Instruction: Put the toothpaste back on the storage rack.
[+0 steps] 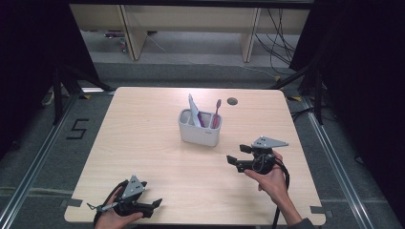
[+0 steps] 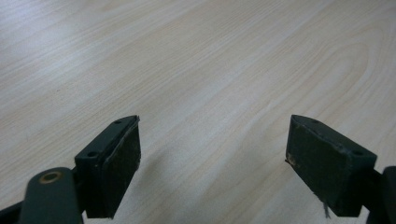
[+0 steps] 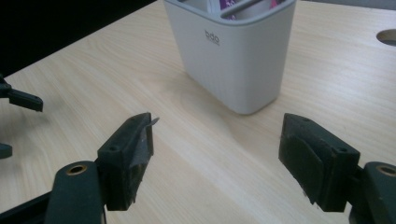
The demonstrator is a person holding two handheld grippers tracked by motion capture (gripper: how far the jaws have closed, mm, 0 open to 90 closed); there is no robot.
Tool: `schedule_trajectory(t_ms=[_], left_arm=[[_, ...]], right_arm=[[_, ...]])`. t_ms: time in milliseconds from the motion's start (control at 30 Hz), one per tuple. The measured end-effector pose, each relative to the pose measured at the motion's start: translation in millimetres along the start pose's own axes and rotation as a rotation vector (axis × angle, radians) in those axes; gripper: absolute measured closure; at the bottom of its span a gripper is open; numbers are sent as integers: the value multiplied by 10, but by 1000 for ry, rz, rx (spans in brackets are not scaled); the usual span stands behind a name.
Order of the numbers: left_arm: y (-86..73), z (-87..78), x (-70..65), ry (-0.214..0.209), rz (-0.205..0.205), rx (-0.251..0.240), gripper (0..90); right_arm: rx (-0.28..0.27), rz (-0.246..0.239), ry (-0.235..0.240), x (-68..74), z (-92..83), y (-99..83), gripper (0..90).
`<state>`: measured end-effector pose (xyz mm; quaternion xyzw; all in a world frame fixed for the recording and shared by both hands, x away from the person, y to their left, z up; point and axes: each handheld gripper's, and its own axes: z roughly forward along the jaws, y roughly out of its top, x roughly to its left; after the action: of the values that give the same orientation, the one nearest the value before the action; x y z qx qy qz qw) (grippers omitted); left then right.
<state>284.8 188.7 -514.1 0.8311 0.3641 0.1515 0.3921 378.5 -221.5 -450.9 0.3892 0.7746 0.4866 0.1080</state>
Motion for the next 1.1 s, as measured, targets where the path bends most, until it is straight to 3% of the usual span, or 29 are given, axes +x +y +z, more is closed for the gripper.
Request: schedule_trajectory(t_ms=[33, 67, 100, 167, 200, 233, 267, 300, 333, 367, 400, 467, 500, 533, 567, 633, 667, 700, 767, 900, 933, 1000, 1033, 1100], left_arm=[[-2, -2, 0, 0, -2, -1, 174], [-3, -4, 1, 1, -5, -1, 174], [-4, 0, 0, 2, -11, -6, 174], [-3, 4, 5, 1, -6, -12, 174], [2, -1, 0, 2, -2, -3, 174], [5, -3, -5, 1, -2, 5, 174], [3, 0, -6, 4, -2, 5, 174], [2, 1, -4, 1, -1, 7, 174], [-2, 0, 0, -3, 1, 2, 174], [-2, 0, 2, -2, -1, 1, 174], [-3, -2, 1, 3, -4, -2, 174], [-3, -2, 2, 2, -3, -2, 174], [-3, -2, 1, 2, -3, -1, 174], [-2, -1, 2, -1, 0, 1, 174], [-1, 1, 1, -2, 1, 2, 174], [-1, 1, 0, -2, -1, 5, 174], [-1, 0, 0, -2, -1, 5, 174], [-1, 0, 1, -1, -2, 4, 174], [-3, 1, 3, -1, -1, 2, 174], [-4, 2, -1, 1, -1, 2, 174], [-4, 3, -1, 1, -1, 2, 174], [-6, 7, -4, 1, -8, -3, 174], [-6, 7, -4, 2, -8, -3, 174], [-7, 6, -4, 2, -10, -1, 174]], right_arm=[[1, -36, -2, -33, -8, -15, 273], [10, 2, -5, -15, -18, -37, 273], [8, -39, -10, -47, -31, -57, 271], [20, 1, -12, -29, -42, -100, 268], [17, -24, -12, -47, -62, -106, 268], [26, -3, -8, -34, -79, -129, 267], [16, -11, 1, -43, -74, -145, 266], [29, 21, -8, -20, -94, -157, 263], [22, 0, -8, -32, -94, -173, 258], [34, 13, -3, -22, -105, -193, 254], [28, -22, -16, -44, -102, -203, 253], [49, 7, -11, -12, -123, -235, 241], [50, -24, -18, -31, -120, -248, 236], [56, -2, -19, -11, -131, -260, 235], [58, -21, -15, -17, -146, -277, 230], [71, 0, -12, 4, -155, -310, 214], [76, -19, -9, -6, -157, -331, 206], [88, 10, -19, 18, -172, -348, 205], [95, -17, -19, 15, -178, -392, 199], [114, 15, -15, 67, -206, -461, 193], [110, -7, -18, 56, -214, -468, 191], [120, 15, -17, 89, -240, -494, 190], [117, -22, -22, 70, -252, -506, 190], [128, 12, -14, 105, -267, -534, 187]])
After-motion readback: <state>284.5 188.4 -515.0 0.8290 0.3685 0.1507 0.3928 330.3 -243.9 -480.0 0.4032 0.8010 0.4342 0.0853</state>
